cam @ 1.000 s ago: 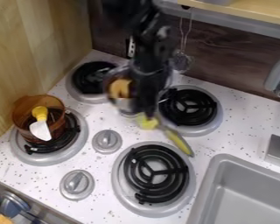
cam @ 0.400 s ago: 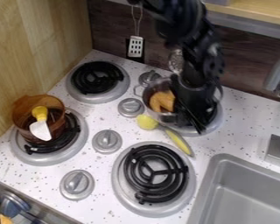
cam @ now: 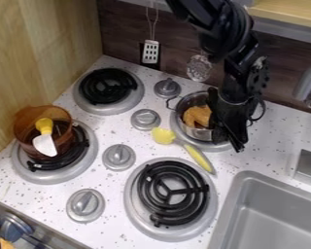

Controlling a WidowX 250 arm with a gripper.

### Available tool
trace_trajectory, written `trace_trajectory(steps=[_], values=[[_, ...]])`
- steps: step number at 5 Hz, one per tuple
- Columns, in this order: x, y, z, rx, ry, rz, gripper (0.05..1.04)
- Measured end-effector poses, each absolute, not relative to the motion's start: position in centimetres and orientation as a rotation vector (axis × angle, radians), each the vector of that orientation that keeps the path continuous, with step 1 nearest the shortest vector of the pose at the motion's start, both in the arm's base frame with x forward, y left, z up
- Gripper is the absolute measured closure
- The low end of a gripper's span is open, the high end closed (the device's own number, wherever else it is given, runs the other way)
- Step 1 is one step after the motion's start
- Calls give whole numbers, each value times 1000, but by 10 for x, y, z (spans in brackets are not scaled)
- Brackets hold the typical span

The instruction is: Moved the silver pot to the right top burner

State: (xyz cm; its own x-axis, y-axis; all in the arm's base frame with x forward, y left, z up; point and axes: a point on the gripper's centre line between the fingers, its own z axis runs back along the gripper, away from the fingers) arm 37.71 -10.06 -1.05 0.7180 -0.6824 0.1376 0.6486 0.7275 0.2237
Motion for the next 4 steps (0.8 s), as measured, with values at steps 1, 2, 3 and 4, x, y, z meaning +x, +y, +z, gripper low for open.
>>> trace_trajectory(steps=[1, 2, 3, 4], values=[[386, -103, -13, 170, -210, -761, 999], [393, -97, -20, 193, -180, -782, 999], [396, -93, -20, 201, -194, -744, 968], [399, -93, -18, 208, -217, -715, 787]])
